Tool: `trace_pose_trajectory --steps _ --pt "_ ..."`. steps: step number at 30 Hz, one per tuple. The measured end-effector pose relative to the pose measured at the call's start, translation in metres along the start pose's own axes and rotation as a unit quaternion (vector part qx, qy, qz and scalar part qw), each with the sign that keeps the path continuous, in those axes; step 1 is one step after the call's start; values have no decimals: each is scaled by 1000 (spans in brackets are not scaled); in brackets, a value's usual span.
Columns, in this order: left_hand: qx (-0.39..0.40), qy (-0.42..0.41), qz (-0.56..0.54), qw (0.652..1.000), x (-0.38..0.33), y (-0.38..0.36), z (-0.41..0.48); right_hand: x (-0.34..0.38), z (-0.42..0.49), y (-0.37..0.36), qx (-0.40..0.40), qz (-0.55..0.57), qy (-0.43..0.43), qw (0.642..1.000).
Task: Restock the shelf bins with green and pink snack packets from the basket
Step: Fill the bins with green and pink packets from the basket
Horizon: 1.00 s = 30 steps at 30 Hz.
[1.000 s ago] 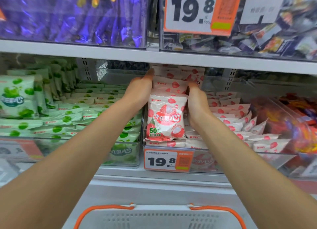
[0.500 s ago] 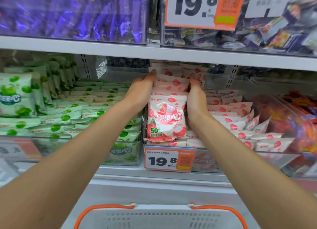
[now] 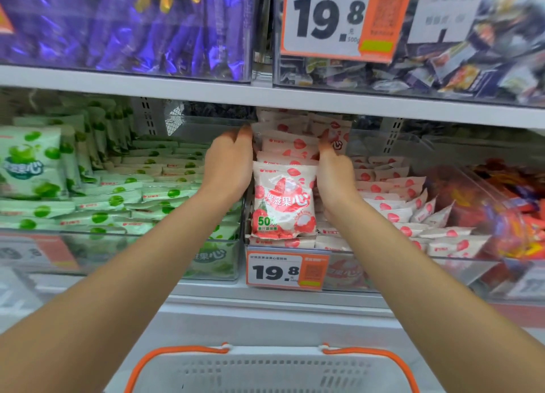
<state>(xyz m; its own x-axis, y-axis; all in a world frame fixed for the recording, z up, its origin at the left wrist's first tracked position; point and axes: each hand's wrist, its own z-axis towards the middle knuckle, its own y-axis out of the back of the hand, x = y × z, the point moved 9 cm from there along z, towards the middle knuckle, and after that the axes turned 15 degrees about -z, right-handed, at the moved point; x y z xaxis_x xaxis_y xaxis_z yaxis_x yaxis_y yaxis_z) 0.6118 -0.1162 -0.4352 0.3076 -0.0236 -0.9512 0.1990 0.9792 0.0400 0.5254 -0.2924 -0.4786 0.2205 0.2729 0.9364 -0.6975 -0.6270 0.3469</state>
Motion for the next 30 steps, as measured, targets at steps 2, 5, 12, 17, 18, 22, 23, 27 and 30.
trace_pose_trajectory --steps 2,5,12,17,18,22,23,27,30 --pt "19 -17 30 999 -5 -2 -12 3 -9 6 -9 11 22 1000" --pt "68 -2 36 997 -6 -13 -19 12 -20 -5 30 24 26 999" --pt "67 51 -1 996 7 -17 -14 10 -13 -23 71 -23 -27 997" --pt "54 -52 32 997 4 -4 -45 12 -37 11 5 -28 39 999" --pt "62 -56 46 995 6 -3 -52 14 -44 15 6 -38 57 998" --pt "76 -79 86 990 9 -5 -71 17 -69 9 43 -98 84 991" --pt "65 -81 99 990 8 -4 -72 17 -73 6 47 -119 82 988" --pt "42 -76 112 990 -5 -5 -81 12 -79 11 20 -124 53 991" --pt "38 -90 95 991 -9 -8 -82 13 -80 15 3 -88 55 995"
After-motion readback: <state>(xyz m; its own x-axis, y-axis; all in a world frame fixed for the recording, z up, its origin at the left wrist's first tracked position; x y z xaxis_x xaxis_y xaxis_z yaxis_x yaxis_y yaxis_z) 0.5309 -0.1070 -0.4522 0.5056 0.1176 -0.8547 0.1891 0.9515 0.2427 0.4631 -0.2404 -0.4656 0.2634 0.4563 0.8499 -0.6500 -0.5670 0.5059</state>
